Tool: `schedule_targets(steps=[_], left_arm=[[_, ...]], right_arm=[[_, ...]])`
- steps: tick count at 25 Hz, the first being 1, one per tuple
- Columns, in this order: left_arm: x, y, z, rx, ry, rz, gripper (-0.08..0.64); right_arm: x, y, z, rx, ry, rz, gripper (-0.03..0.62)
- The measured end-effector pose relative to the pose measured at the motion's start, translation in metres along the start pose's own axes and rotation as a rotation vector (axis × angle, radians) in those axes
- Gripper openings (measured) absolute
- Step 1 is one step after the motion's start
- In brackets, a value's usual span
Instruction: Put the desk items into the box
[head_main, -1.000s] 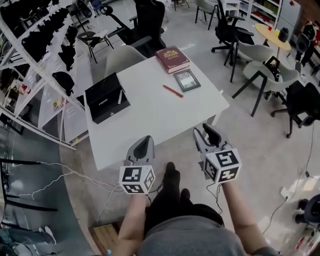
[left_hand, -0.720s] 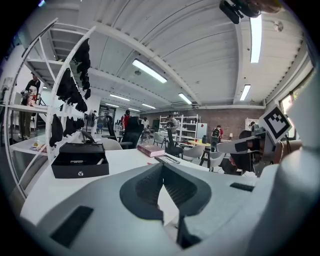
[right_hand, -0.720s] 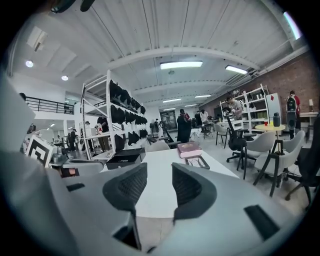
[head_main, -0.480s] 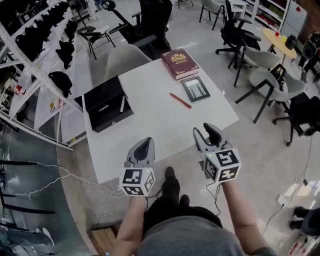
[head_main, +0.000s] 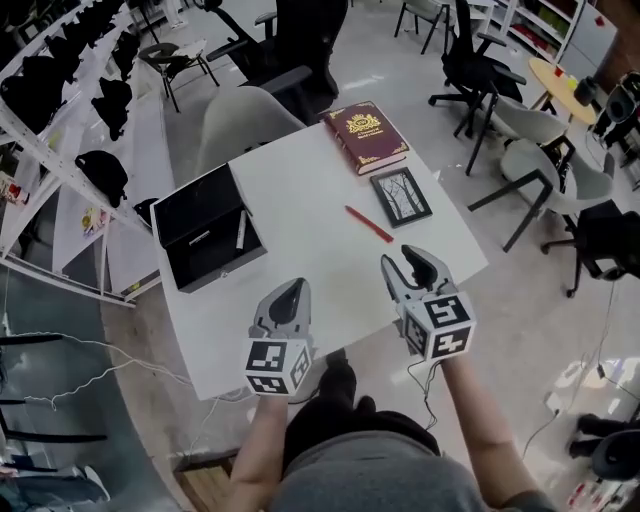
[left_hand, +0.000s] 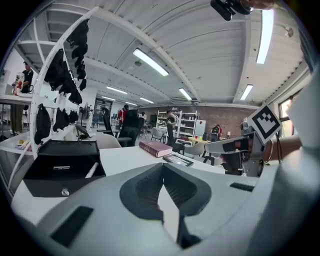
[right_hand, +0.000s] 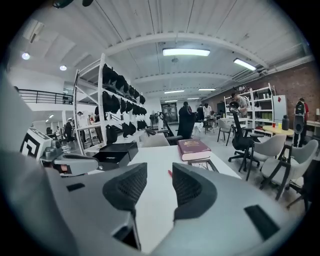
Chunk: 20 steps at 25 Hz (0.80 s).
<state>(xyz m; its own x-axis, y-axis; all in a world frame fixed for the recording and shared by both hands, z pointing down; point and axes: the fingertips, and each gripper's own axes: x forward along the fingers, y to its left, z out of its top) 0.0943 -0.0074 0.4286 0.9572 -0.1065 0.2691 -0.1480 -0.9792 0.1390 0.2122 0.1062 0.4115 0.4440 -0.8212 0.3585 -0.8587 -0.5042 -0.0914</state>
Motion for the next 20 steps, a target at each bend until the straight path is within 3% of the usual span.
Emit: schedule_targets(steps=[20], left_arm=[[0.049, 0.046, 0.001, -0.077, 0.027, -0.056, 0.006]], right_arm=[[0.078, -0.019, -0.014, -0.118, 0.196, -0.029, 0.141]])
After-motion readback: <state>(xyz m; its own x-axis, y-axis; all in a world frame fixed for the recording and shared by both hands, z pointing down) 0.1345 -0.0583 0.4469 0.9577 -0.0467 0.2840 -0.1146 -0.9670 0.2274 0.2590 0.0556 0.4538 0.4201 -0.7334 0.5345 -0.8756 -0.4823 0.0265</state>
